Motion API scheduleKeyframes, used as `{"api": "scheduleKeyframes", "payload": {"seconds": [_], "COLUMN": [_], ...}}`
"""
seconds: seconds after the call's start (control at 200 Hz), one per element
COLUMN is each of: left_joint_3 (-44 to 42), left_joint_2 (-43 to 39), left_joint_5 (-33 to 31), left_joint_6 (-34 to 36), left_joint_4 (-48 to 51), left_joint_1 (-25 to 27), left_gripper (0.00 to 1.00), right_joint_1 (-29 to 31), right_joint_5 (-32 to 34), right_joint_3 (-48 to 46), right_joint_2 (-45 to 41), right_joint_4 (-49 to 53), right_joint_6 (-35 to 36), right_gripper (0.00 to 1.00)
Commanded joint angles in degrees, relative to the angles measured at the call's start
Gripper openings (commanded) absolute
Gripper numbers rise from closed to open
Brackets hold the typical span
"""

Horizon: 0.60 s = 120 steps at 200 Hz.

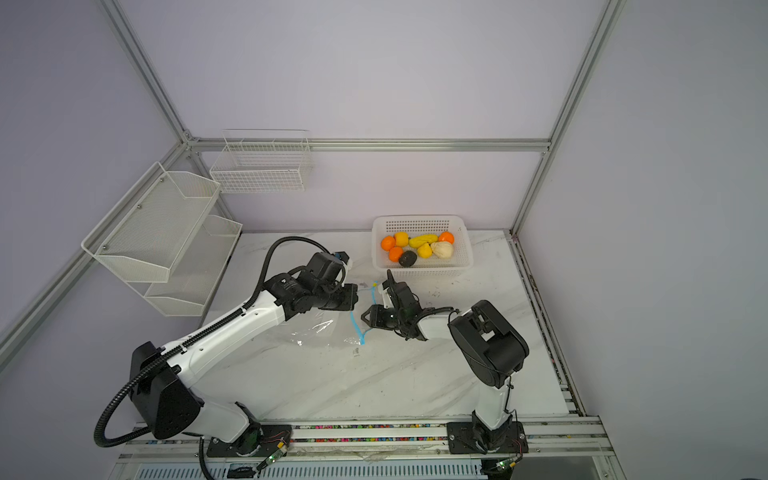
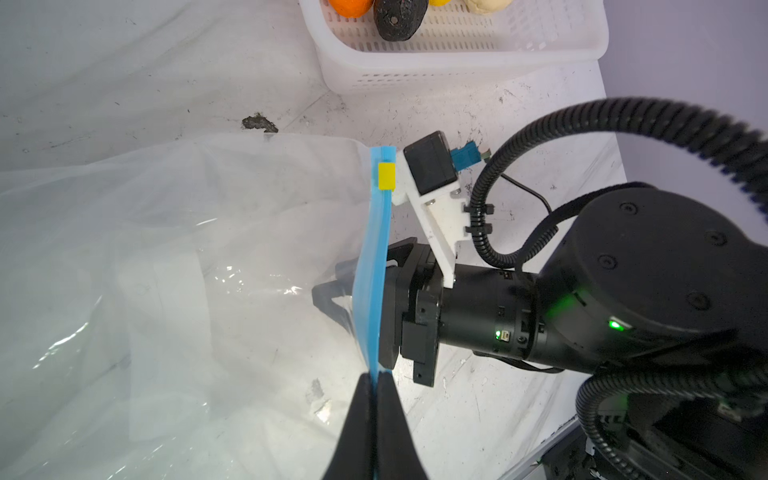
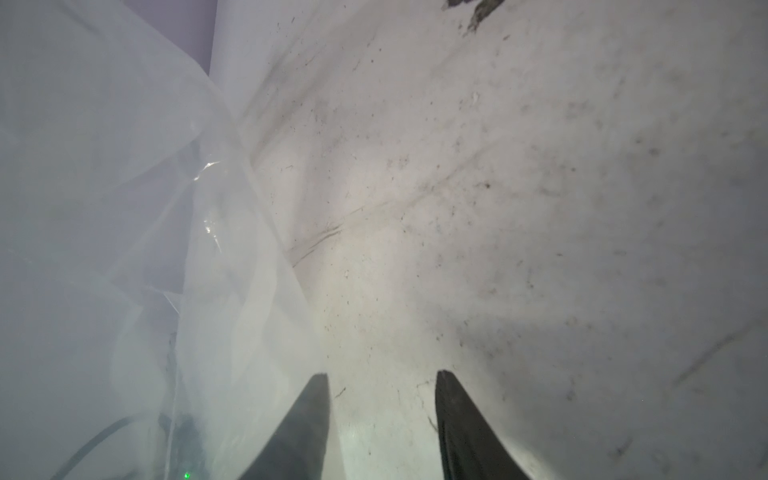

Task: Place the food in the zip-top bag and seal the zipper
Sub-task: 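Release the zipper lip with the right gripper while the left gripper holds the bag open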

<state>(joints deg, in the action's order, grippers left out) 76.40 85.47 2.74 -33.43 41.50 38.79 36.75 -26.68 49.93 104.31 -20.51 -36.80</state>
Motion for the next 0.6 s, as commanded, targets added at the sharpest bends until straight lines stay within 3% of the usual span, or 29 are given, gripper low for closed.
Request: {"api": "scheduleKeyframes", "payload": {"seconds": [0.0,0.595], "left_joint_3": [3.6,2.7], "left_joint_2": [-0.1,3.9], "left_joint_5": [-0.5,-4.9], "left_joint_6": [-0.8,-2.9], "left_joint_4": [-0.5,-1.0], "left_joint_1": [0.3,0.3], "left_gripper": [0.0,0.0], "right_joint_1": [0.1,0.1], "right_joint_5": [0.5,-0.7], "right_joint_3": [1.6,-0.7], "right_joint_2": [-0.7,-9.1], "right_joint_4": [1.4,5.8], "right_joint_6": [0.4,4.1], "right_gripper": [0.45,0.51]}}
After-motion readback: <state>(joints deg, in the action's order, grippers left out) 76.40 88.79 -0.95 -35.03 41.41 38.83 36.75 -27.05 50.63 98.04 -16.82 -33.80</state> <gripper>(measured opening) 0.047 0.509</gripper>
